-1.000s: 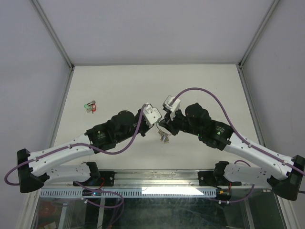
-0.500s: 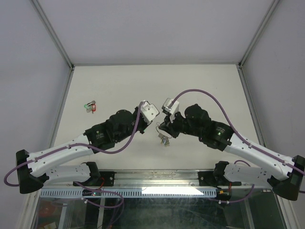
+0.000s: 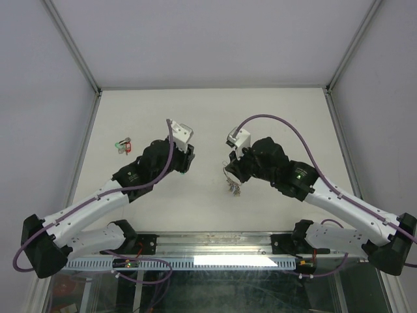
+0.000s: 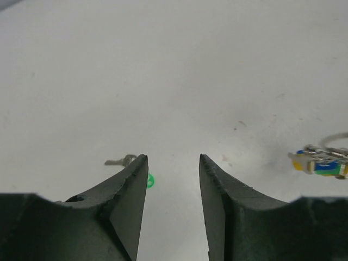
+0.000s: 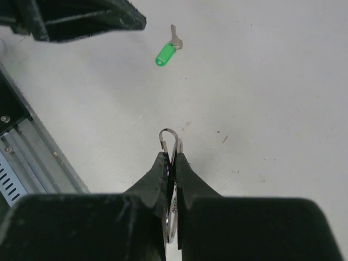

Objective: Put the keys on the keyring

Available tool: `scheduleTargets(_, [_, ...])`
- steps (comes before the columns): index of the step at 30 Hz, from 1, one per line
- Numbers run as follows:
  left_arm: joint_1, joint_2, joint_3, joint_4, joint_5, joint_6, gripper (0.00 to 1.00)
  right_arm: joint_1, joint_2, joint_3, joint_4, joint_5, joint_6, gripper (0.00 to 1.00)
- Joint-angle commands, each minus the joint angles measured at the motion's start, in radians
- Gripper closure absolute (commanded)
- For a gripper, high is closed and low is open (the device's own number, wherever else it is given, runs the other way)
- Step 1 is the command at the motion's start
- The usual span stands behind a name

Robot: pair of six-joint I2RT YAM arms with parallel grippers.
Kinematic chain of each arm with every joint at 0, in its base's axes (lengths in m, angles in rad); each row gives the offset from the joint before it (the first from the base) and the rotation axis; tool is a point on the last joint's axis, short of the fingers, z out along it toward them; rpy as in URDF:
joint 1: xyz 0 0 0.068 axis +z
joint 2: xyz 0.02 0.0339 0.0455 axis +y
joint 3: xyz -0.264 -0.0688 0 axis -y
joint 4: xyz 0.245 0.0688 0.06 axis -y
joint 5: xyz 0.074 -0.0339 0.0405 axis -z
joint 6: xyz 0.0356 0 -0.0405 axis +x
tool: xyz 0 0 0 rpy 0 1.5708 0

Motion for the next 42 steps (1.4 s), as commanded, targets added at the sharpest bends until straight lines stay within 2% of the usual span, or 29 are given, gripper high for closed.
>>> scheduleTargets(1, [0.179,0.045,-0.032,-0.017,0.146,-0.136,0.57,-0.013,0.000,0.047,0.029,-0.017,0.026,1.00])
scheduleTargets(3, [0.228,0.112,-0.001,-0.053,0.181,-0.090,0.54,-0.015,0.000,0.044,0.030,-0.025,0.025,1.00])
scheduleTargets(8, [0.245,0.358,0.128,-0.202,0.192,0.087,0.47,-0.019,-0.009,0.041,0.028,-0.041,0.015,1.00])
scheduleTargets(17, [0.310,0.580,0.213,-0.219,0.280,0.334,0.44,-0.026,-0.031,0.026,0.008,-0.066,-0.002,1.00])
scheduleTargets(29, [0.372,0.732,0.311,-0.270,0.432,0.514,0.54,-0.030,-0.037,0.011,0.004,-0.083,-0.012,1.00])
scheduleTargets(40, [0.393,0.805,0.354,-0.321,0.438,0.560,0.68,-0.035,-0.041,0.005,0.006,-0.089,-0.014,1.00])
scheduleTargets(42, [0.396,0.811,0.355,-0.328,0.434,0.563,0.74,-0.035,-0.039,0.006,0.006,-0.090,-0.013,1.00])
